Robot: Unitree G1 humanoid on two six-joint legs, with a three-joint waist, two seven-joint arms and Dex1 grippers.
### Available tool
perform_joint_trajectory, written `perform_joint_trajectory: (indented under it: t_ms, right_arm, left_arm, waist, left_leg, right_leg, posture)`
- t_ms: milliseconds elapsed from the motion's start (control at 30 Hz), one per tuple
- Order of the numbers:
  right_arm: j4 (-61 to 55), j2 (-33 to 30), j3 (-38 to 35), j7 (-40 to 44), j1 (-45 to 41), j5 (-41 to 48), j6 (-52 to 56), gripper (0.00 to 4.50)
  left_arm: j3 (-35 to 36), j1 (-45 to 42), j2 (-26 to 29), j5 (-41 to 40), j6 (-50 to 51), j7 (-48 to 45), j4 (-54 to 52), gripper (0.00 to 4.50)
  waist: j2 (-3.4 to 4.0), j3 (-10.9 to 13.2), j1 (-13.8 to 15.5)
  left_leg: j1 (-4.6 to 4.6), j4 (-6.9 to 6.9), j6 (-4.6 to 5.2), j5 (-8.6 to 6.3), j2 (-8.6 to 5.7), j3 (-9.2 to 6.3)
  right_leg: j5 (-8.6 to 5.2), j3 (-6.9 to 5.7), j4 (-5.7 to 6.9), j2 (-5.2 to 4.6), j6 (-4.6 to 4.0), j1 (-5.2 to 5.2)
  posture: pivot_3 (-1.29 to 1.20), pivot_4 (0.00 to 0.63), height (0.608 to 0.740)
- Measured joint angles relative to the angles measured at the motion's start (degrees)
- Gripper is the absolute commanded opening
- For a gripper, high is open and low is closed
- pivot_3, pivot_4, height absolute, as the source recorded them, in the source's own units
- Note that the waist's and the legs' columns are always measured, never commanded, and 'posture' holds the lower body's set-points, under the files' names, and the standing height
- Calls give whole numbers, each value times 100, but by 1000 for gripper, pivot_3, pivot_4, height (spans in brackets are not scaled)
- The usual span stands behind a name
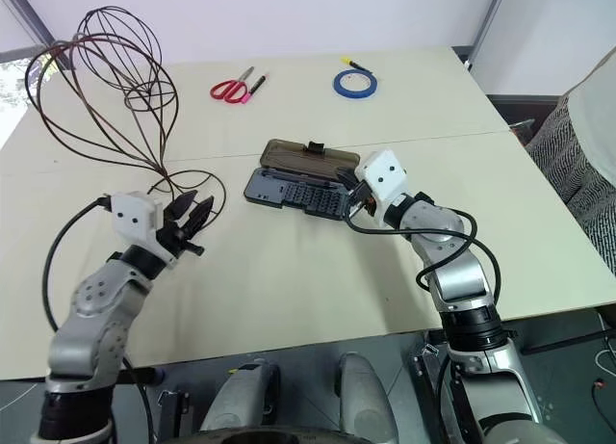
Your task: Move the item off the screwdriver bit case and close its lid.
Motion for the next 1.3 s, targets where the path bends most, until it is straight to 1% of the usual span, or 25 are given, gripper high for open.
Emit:
perform_joint_trajectory:
  t_ms: [67,233,367,500,600,700,900,1067,1267,1300]
  right_arm:
    - [191,29,22,52,-125,-4,-80,0]
    - [683,216,154,217,-476,-6,-356,0]
    - [1015,272,278,406,-692,-8,-572,0]
    - [1300,289,342,514,-787,-18,-731,0]
    - [1422,346,371,531,-856,-24,-823,0]
    - [1430,374,400,547,-908,-31,-900,0]
    - [1428,369,393,487,-911,-130,-918,0]
    - [1383,358,340,277,-888,-179,-916,0]
    - [1123,237,216,97,-762,-205,-883,0]
    - [1089,220,195,62,-749,-213,-879,0]
  left_arm:
    - [251,300,173,-232,199,-76,-308,4452]
    - [1030,1032,472,-781,616,-168,-960,4452]
    - [1623,1535,566,-1280,816,-198,-1288,4452]
    - [2484,1506,687,-1852,987,32,-1323,4452]
    - [2808,1257,914,-2141,1066,199,-1282,4452]
    - [2832,1015,1058,-2268,1155,307,-1180,4452]
    - [2715,451,1240,-2211,1143,476,-818,4452]
    - [2402,-243,1238,-1700,876,670,-250,4452]
    - [1943,-787,1173,-1239,498,660,356,4452]
    - [1901,-820,1160,-1197,468,647,401,4215]
  waist:
    - [0,0,-3]
    - [0,0,0]
    - [-1,0,23]
    - [-1,0,27]
    - [0,1,23]
    - [0,1,17]
    - [0,1,16]
    - [0,1,21]
    - [0,1,21]
    - [0,1,17]
  left_leg:
    - [0,0,0,0,1,0]
    - [1,-2,0,0,3,1]
    - [0,0,0,0,2,1]
    - [0,1,0,0,2,-1]
    - [1,1,0,0,1,1]
    - [1,0,-1,0,0,1]
    - [1,-1,-1,0,-1,2]
    - [1,-2,-2,1,-2,1]
    - [0,-5,-2,1,-2,1]
    - [0,-5,-2,1,-2,2]
  right_leg:
    - [0,0,0,0,0,0]
    - [-1,0,-2,0,-2,0]
    - [-7,0,-4,-3,-13,1]
    - [-12,-1,-3,-1,-21,1]
    - [-12,0,-3,-1,-20,1]
    - [-10,-1,-3,-1,-17,1]
    - [-3,0,-3,0,-6,1]
    - [-1,-1,-4,1,-3,1]
    - [0,-1,-4,-1,-1,-1]
    - [0,-1,-4,-2,-1,-1]
  posture:
    - [0,150,740]
    - [0,150,740]
    - [0,150,740]
    - [0,150,740]
    - [0,150,740]
    - [0,150,740]
    - [0,150,740]
    - [0,150,740]
    - [0,150,740]
    - [0,150,740]
